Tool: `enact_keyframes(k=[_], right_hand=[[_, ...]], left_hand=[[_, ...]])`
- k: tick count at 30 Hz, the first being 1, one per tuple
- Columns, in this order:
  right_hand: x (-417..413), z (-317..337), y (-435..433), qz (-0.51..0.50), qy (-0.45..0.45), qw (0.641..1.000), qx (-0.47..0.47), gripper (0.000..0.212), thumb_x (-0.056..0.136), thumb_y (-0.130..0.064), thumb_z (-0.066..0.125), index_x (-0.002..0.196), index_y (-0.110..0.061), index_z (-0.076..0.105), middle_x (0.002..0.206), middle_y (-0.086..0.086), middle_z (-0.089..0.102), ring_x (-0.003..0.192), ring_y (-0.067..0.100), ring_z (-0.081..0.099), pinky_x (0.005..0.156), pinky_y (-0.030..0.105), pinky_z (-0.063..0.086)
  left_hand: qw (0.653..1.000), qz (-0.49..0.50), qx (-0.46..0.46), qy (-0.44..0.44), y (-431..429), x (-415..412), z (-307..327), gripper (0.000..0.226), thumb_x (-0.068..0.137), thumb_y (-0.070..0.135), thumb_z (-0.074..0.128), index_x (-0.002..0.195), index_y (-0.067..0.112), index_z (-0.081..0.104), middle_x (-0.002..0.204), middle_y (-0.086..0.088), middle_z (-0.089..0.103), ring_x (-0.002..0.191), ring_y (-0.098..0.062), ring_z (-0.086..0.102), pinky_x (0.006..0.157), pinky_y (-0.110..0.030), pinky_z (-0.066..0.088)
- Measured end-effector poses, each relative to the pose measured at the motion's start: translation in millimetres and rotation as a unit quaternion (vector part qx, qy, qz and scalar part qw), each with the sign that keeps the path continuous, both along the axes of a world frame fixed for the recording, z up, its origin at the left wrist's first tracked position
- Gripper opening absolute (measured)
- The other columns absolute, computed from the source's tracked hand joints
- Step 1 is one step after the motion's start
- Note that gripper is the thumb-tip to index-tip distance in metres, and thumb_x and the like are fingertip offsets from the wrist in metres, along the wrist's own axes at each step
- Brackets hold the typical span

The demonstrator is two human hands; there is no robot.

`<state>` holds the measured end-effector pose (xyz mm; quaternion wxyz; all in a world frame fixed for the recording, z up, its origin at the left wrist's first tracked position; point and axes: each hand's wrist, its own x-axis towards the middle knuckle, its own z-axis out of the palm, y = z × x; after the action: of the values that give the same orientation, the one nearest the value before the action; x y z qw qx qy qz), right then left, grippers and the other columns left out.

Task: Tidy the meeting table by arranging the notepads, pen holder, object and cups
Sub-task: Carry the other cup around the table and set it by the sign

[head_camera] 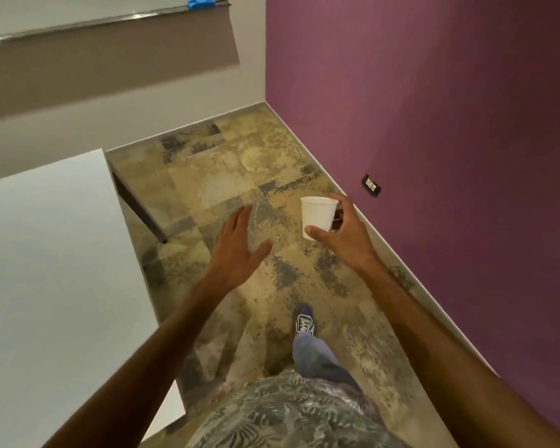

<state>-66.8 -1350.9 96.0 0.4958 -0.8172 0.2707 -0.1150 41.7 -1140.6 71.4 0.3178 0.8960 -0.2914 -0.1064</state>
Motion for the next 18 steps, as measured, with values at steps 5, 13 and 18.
enact_keyframes(k=[5, 13, 18], right_hand=[[101.8, -9.8, -53.3, 0.048, -0.024, 0.999, 0.000, 0.081, 0.072, -0.034, 0.086, 0.138, -0.030, 0.039, 0.114, -0.005, 0.060, 0.096, 0.009, 0.062, 0.069, 0.020, 0.053], [265.5, -3.2, -123.1, 0.169, -0.034, 0.984, -0.030, 0.082, 0.074, -0.037, 0.084, 0.140, -0.028, 0.036, 0.115, -0.005, 0.059, 0.098, 0.013, 0.062, 0.068, 0.013, 0.051], [354.0, -2.1, -142.9, 0.228, -0.030, 0.973, -0.028, 0.082, 0.075, -0.034, 0.084, 0.141, -0.027, 0.035, 0.117, -0.002, 0.061, 0.097, 0.015, 0.063, 0.072, 0.017, 0.052]], left_hand=[[0.998, 0.060, -0.007, 0.005, -48.8, 80.2, -6.1, 0.085, 0.089, 0.050, 0.063, 0.155, 0.020, 0.019, 0.161, -0.005, 0.022, 0.146, -0.025, 0.025, 0.117, -0.051, 0.030], [0.991, 0.134, 0.011, -0.004, -125.1, 203.4, 5.2, 0.084, 0.090, 0.047, 0.062, 0.156, 0.018, 0.019, 0.162, -0.005, 0.021, 0.147, -0.024, 0.023, 0.119, -0.050, 0.027], [0.981, 0.191, 0.026, -0.004, -142.2, 265.1, 10.6, 0.084, 0.092, 0.047, 0.061, 0.156, 0.016, 0.017, 0.162, -0.008, 0.020, 0.148, -0.024, 0.022, 0.120, -0.045, 0.023]])
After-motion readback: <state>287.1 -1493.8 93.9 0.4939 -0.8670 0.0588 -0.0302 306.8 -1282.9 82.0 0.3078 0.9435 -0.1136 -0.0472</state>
